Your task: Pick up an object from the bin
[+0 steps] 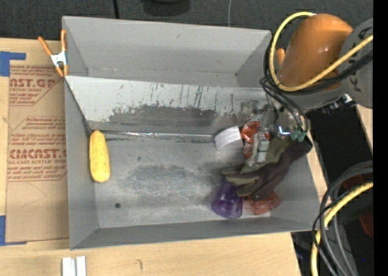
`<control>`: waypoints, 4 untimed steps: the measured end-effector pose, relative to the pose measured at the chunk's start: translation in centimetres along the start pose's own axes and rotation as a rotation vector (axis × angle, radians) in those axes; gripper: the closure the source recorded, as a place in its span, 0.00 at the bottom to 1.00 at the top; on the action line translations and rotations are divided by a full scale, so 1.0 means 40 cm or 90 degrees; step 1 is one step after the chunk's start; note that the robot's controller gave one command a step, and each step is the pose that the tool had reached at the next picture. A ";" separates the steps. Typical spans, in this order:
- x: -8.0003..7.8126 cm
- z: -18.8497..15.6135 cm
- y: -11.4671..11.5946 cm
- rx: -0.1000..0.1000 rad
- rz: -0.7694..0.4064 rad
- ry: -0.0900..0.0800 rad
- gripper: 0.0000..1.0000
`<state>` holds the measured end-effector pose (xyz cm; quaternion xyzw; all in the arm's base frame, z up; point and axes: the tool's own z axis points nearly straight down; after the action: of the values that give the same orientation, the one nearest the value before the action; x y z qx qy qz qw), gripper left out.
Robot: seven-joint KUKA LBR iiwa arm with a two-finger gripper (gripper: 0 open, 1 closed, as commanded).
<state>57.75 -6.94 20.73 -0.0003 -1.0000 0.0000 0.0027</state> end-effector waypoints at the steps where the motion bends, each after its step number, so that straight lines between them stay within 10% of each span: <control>1: -0.003 -0.013 0.001 0.000 -0.001 -0.005 0.00; 2: 0.072 0.118 -0.001 0.001 -0.089 -0.006 0.00; 3: 0.127 0.273 0.015 0.002 -0.340 -0.005 0.00; 4: 0.155 0.320 0.013 0.000 -0.272 -0.006 0.00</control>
Offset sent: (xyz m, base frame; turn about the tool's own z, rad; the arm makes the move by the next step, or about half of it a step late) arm -0.0817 -0.0030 -0.1373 -0.3761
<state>51.46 -6.43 7.98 0.2119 -0.9773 -0.0009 -0.0020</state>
